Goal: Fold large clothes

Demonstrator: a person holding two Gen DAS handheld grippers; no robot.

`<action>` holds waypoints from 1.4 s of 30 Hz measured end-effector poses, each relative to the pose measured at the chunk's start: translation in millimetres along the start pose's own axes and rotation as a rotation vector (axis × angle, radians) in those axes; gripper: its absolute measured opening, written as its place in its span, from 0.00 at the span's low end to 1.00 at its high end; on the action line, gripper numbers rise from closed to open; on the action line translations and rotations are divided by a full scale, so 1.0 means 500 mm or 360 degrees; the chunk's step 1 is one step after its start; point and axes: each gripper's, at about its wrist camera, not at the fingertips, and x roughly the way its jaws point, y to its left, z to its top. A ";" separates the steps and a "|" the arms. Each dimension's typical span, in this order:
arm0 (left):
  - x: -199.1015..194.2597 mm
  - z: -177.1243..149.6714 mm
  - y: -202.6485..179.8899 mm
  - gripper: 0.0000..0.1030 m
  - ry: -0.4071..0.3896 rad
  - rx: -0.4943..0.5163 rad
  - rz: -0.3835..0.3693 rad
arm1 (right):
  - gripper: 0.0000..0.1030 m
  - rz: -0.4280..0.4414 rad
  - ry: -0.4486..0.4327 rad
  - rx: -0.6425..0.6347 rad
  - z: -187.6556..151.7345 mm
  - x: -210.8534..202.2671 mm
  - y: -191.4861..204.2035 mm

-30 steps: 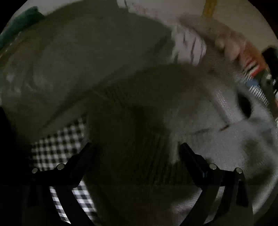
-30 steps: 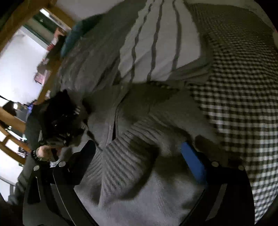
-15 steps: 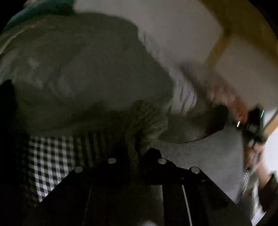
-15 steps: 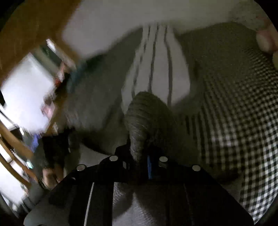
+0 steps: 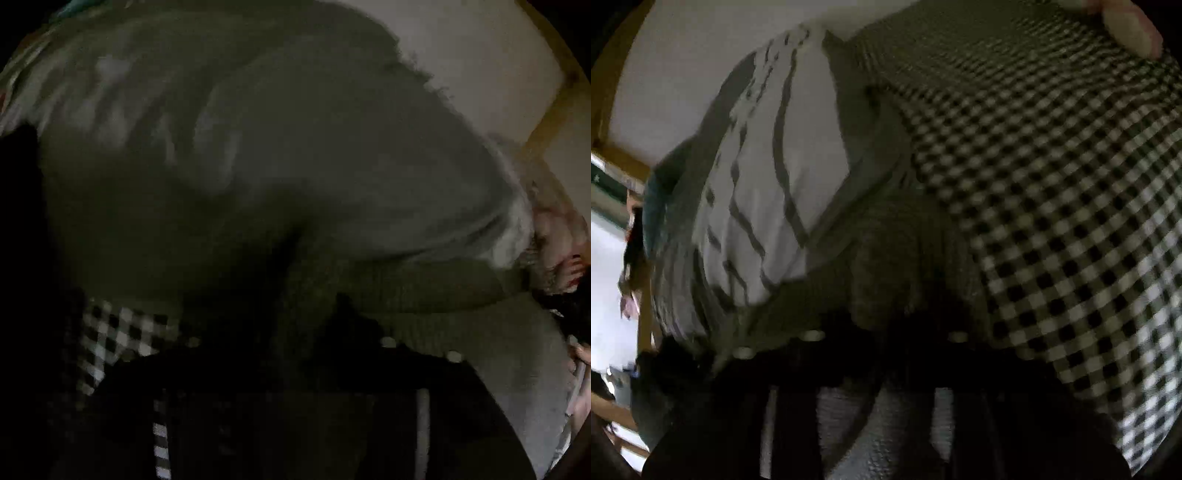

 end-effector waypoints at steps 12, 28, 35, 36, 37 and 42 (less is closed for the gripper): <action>-0.325 -0.153 -0.052 0.91 -0.0310 0.0305 -0.0093 | 0.97 0.0004 -0.0033 -0.0865 -0.129 -0.334 0.054; -0.318 -0.325 0.087 0.05 -0.0135 -0.0370 -0.0648 | 0.09 0.0722 -0.0418 0.0026 -0.289 -0.442 -0.219; -0.320 -0.334 0.096 0.06 -0.0118 -0.0258 -0.0516 | 0.09 0.0570 -0.0289 0.0413 -0.279 -0.348 -0.299; -0.307 -0.336 0.091 0.08 -0.0060 -0.0239 -0.0493 | 0.11 0.0592 -0.0224 0.0437 -0.279 -0.331 -0.305; -0.303 -0.344 0.088 0.17 -0.0031 -0.0242 -0.0484 | 0.15 0.0587 -0.0160 0.0416 -0.285 -0.321 -0.301; -0.313 -0.402 0.030 0.84 -0.0128 -0.0017 -0.0469 | 0.97 0.0744 -0.0103 0.0082 -0.333 -0.360 -0.244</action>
